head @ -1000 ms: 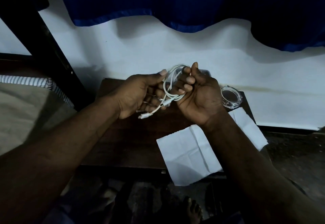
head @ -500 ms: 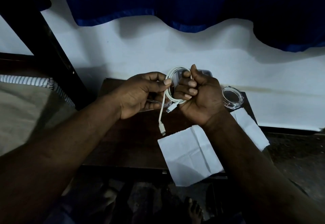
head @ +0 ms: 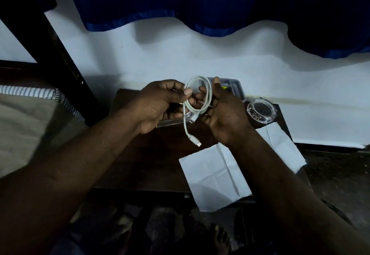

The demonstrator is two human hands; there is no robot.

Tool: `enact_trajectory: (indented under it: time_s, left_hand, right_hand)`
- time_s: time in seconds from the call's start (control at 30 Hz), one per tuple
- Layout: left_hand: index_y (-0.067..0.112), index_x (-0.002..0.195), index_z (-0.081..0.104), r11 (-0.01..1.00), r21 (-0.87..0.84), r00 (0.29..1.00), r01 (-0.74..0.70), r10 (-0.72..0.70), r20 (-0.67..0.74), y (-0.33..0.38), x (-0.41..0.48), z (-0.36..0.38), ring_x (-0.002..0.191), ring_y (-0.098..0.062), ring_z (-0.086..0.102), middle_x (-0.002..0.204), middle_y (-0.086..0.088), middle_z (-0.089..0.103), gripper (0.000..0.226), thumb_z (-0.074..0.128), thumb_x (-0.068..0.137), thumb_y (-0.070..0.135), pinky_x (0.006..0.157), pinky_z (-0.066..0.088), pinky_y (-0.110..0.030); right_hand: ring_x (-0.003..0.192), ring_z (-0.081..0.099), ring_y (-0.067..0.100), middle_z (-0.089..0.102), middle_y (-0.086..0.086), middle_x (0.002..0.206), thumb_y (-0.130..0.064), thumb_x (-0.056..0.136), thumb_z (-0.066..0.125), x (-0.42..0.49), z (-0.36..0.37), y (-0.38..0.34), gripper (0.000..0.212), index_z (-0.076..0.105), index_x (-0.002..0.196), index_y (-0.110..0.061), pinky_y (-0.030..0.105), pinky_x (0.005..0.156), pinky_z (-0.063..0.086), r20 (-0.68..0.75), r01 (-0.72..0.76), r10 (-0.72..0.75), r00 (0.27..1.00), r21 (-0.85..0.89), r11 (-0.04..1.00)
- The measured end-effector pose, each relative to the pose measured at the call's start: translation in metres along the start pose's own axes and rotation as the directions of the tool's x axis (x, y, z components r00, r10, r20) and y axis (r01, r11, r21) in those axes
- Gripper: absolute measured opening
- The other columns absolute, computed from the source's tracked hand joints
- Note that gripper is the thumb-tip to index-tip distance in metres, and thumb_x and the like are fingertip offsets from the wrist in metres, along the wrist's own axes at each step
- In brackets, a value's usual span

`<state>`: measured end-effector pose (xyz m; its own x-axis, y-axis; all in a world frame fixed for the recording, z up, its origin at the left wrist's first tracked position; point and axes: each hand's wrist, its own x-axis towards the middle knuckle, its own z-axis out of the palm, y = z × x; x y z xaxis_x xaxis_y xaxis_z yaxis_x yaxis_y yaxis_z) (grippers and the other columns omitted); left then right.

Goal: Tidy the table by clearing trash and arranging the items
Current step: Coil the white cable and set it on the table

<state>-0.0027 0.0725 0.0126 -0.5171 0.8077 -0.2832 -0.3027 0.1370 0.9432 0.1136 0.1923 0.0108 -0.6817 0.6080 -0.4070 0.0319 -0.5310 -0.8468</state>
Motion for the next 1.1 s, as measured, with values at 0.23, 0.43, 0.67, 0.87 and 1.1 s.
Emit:
enact_trajectory:
  time_s: [0.23,0.43,0.67,0.87,1.1]
  left_hand:
    - [0.015,0.082,0.065,0.988,-0.114,0.965,-0.107,0.075,-0.252,0.010,0.003,-0.013,0.062,-0.013,0.069,0.080,-0.002,0.076,0.014,0.068,0.096,0.018,0.054,0.055,-0.023]
    - [0.016,0.086,0.063,0.978,-0.156,0.920,-0.136,0.067,-0.386,0.009,0.006,-0.020,0.060,-0.013,0.071,0.079,-0.001,0.077,0.012,0.068,0.096,0.019,0.054,0.056,-0.023]
    - [0.017,0.085,0.059,0.955,-0.285,0.935,-0.086,-0.021,-0.353,0.006,0.010,-0.021,0.068,-0.016,0.072,0.079,-0.001,0.075,0.016,0.061,0.101,0.019,0.062,0.060,-0.028]
    - [0.015,0.088,0.056,0.944,-0.309,0.925,-0.116,-0.010,-0.379,0.003,0.012,-0.017,0.067,-0.016,0.073,0.079,-0.002,0.072,0.014,0.060,0.101,0.017,0.064,0.062,-0.031]
    - [0.012,0.087,0.057,0.988,-0.113,0.939,-0.108,0.064,-0.337,-0.002,0.012,-0.014,0.080,-0.024,0.069,0.087,-0.009,0.069,0.015,0.061,0.101,0.015,0.069,0.062,-0.033]
  right_hand:
    - [0.099,0.077,0.030,0.079,0.007,0.108,-0.063,0.100,0.047,-0.009,-0.001,0.005,0.051,0.066,0.117,-0.019,0.036,0.084,0.056,0.237,-0.110,0.210,0.948,-0.376,0.920]
    - [0.064,0.071,0.013,0.076,0.000,0.078,-0.019,0.103,0.060,-0.007,0.001,0.008,0.009,0.068,0.104,-0.017,0.024,0.061,0.053,0.234,0.079,0.034,0.972,-0.457,0.886]
    - [0.065,0.070,0.012,0.077,-0.002,0.080,-0.018,0.100,0.063,-0.004,-0.005,0.001,0.010,0.072,0.095,-0.020,0.021,0.059,0.051,0.111,0.144,-0.102,0.989,-0.495,0.857]
    - [0.066,0.069,0.014,0.077,0.000,0.080,-0.016,0.096,0.066,-0.004,-0.007,0.002,0.010,0.073,0.090,-0.020,0.025,0.059,0.051,0.134,0.227,-0.183,0.974,-0.580,0.782]
    - [0.064,0.069,0.010,0.076,0.004,0.080,-0.018,0.097,0.069,-0.001,-0.006,0.000,0.007,0.072,0.091,-0.015,0.028,0.067,0.054,0.100,0.402,-0.423,0.901,-0.562,0.723]
